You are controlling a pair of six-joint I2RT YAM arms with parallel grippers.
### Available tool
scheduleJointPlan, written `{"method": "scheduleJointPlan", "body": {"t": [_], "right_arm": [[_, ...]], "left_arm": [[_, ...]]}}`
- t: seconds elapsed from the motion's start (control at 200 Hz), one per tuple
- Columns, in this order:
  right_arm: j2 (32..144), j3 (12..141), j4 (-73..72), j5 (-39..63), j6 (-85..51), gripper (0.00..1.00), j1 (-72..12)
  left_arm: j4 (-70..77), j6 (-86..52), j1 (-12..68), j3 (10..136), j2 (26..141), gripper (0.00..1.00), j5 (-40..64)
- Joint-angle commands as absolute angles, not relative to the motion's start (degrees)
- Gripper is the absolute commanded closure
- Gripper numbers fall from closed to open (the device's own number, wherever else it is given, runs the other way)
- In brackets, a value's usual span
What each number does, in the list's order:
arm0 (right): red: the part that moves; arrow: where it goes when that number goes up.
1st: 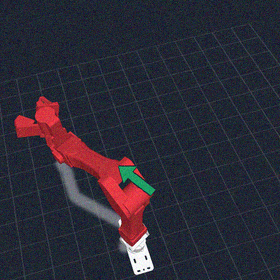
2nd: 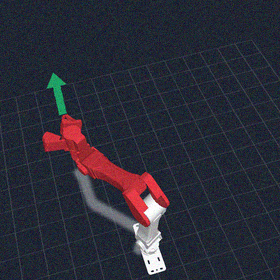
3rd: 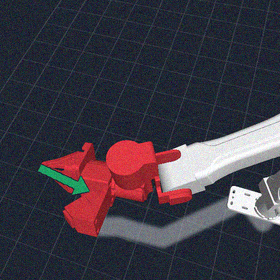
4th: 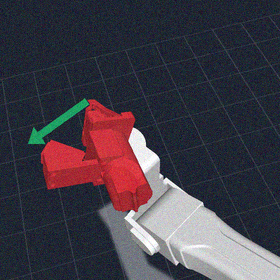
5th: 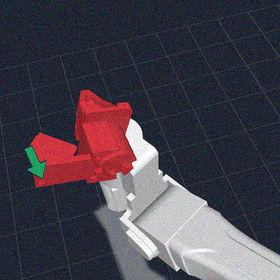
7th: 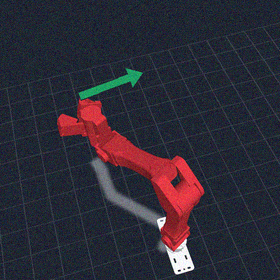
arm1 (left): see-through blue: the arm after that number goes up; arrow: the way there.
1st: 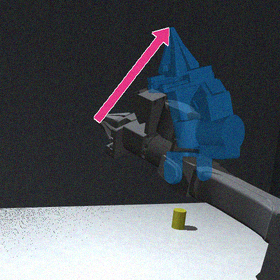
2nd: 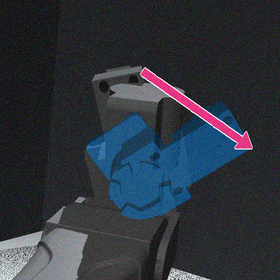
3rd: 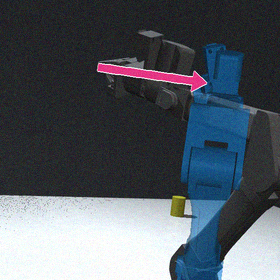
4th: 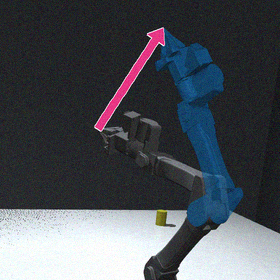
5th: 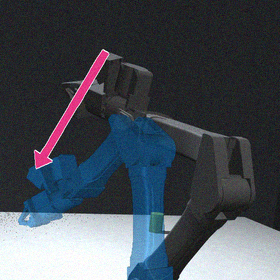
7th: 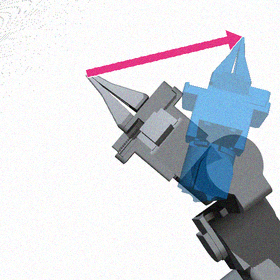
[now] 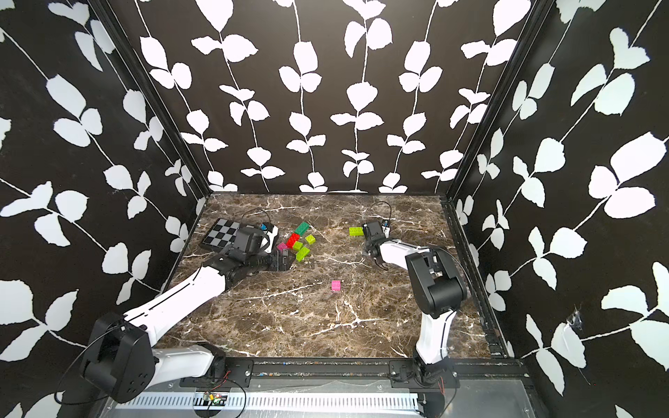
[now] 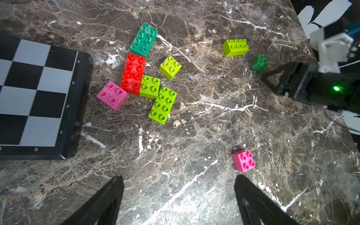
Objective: Assemble a carrot with lego
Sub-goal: Pick up the lego brick from the center of the board.
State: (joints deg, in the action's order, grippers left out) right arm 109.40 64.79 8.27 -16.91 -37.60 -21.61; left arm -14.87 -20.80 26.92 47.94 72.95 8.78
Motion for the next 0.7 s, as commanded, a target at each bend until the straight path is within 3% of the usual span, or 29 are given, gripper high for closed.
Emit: {"method": "scheduleJointPlan", "body": {"t": [0.0,0.38,0.695], "right_arm": [[111.7,69.6,7.0,-16.1,-36.4,0.30,-21.1],[119.1,77.5,8.9,-16.1,-36.3,0.41,-19.9],[119.2,78.7,10.2,-16.4,-35.2,0.62,-19.5]], "left_arm": [[-14.6,-20.9,27.1,49.8,73.4,0.09,9.6],[-15.1,-20.1,27.1,50.5,74.6,0.09,9.3],[-15.2,-19.8,27.2,50.1,75.1,0.08,9.4]]}}
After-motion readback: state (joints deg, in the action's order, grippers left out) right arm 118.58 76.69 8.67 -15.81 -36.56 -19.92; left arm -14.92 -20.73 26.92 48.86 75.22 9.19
